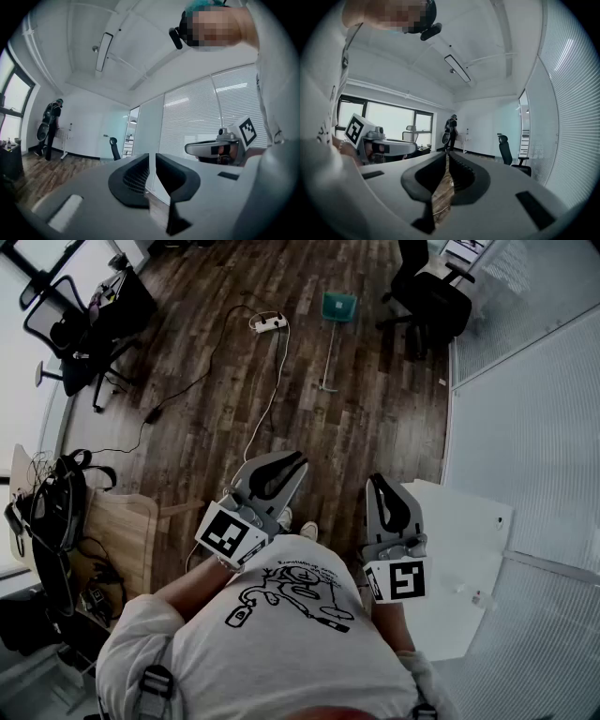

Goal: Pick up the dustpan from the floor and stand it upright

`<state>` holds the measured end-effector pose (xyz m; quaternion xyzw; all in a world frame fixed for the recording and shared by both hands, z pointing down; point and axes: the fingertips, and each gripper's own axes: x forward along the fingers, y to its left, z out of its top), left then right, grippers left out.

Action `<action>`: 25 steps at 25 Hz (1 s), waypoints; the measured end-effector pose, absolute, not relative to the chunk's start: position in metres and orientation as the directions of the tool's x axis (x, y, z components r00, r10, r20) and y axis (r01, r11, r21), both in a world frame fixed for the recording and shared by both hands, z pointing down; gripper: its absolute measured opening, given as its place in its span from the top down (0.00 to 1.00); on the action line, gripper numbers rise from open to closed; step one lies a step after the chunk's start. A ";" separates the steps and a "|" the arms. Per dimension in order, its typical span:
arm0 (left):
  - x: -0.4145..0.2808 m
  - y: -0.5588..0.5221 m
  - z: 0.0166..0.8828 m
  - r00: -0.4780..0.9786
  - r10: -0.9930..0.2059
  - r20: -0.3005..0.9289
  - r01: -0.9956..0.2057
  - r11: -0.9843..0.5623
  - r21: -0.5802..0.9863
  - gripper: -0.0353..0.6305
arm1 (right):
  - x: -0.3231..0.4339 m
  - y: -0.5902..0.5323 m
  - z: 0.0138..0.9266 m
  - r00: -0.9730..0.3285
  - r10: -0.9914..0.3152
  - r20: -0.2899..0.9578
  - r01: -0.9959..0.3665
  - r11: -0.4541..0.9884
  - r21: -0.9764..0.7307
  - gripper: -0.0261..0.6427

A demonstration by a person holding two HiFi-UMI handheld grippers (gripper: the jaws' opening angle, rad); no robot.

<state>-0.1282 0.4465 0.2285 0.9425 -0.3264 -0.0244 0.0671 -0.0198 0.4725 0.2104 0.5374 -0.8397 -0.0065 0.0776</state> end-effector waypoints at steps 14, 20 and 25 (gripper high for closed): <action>-0.179 0.450 0.233 0.793 -0.609 0.000 -0.602 -0.784 0.153 0.89 | -0.069 0.475 0.210 -0.384 -0.918 0.096 -0.919 0.390 0.055 0.93; -0.195 0.445 0.239 0.802 -0.598 0.007 -0.592 -0.792 0.151 0.89 | -0.090 0.474 0.216 -0.377 -0.921 0.102 -0.921 0.384 0.061 0.93; -0.202 0.436 0.235 0.800 -0.600 -0.010 -0.592 -0.792 0.148 0.89 | -0.095 0.469 0.218 -0.372 -0.922 0.108 -0.922 0.381 0.075 0.93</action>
